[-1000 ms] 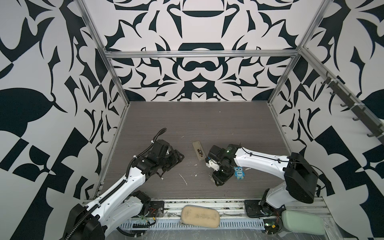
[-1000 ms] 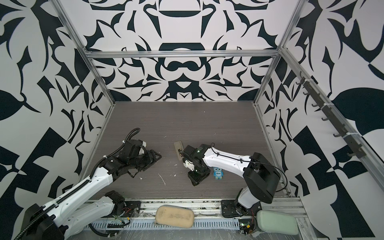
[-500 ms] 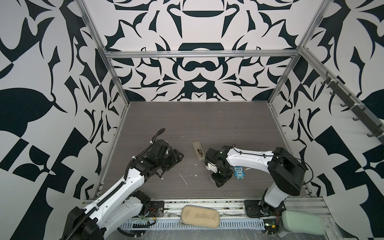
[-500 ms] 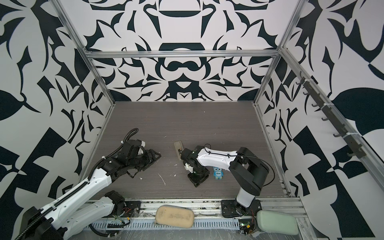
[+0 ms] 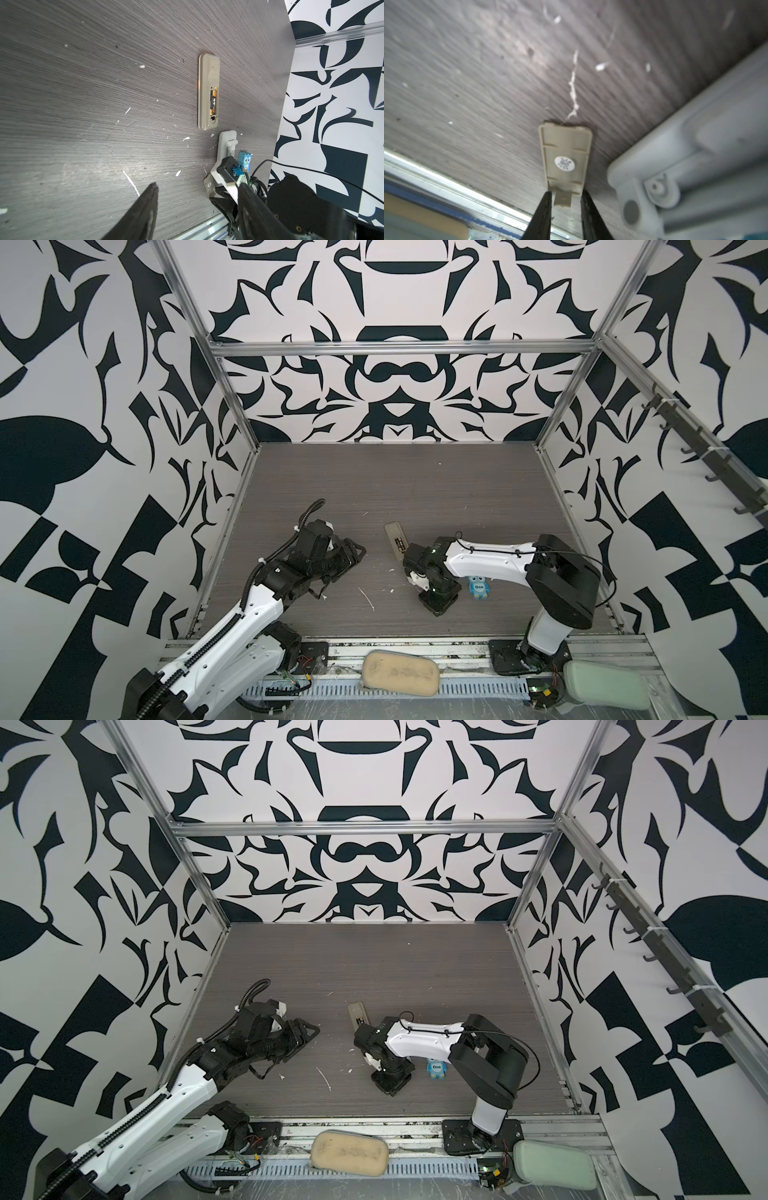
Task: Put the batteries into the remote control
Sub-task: 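Lower the right gripper onto the beige battery cover and close on it, then lift the beige cover with the right gripper and carry it toward the remote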
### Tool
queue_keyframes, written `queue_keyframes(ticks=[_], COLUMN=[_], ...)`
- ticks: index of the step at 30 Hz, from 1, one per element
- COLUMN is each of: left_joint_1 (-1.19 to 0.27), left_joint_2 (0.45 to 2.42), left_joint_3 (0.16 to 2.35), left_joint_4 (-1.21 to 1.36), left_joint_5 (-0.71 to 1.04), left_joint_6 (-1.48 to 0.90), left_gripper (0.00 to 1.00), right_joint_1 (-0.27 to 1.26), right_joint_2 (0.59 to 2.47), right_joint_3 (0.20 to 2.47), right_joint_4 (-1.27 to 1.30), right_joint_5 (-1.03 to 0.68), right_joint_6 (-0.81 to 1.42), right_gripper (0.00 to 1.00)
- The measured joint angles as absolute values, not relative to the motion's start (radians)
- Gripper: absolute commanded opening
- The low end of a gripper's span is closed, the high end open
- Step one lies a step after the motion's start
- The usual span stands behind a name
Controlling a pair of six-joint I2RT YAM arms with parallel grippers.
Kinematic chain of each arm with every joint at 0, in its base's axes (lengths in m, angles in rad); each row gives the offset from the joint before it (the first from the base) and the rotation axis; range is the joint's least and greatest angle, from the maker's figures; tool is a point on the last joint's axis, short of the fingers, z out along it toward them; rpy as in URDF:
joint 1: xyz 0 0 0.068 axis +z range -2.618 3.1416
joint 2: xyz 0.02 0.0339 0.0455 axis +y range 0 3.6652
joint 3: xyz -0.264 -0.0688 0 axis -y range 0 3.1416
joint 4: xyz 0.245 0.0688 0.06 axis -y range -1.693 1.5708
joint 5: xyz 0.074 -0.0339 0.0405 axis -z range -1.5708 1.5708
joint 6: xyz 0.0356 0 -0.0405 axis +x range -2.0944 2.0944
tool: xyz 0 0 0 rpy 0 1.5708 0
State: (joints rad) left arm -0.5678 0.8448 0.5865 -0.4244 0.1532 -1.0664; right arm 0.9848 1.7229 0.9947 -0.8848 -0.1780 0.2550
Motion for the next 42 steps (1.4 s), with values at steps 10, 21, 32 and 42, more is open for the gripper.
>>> queue_keyframes(ticks=[10,21,32,42], left_joint_1=[-0.568,-0.568,-0.568,-0.568], left_joint_2=[0.854,0.844,0.825,0.884], left_joint_3=[0.582,0.562,0.559,0.593], left_joint_4=[-0.424,-0.426,-0.418,-0.285], left_joint_5=[0.158,0.159,0.184,0.338], left_joint_6=[-1.066,-1.066,-1.025,-0.943], left_gripper=[0.62,0.61,0.54,0.52], right_joint_1=[0.995,1.004,1.004,0.984], right_joint_2=[1.73,1.73,1.606,1.523], right_joint_3=[1.004,1.007,1.008,1.125], right_joint_4=[-0.89,-0.89,-0.822,-0.781], right_joint_5=[-0.159,-0.152,-0.167,-0.179], right_joint_6=[0.264,0.264,0.263,0.209], right_gripper=[0.16,0.07,0.0,0.0])
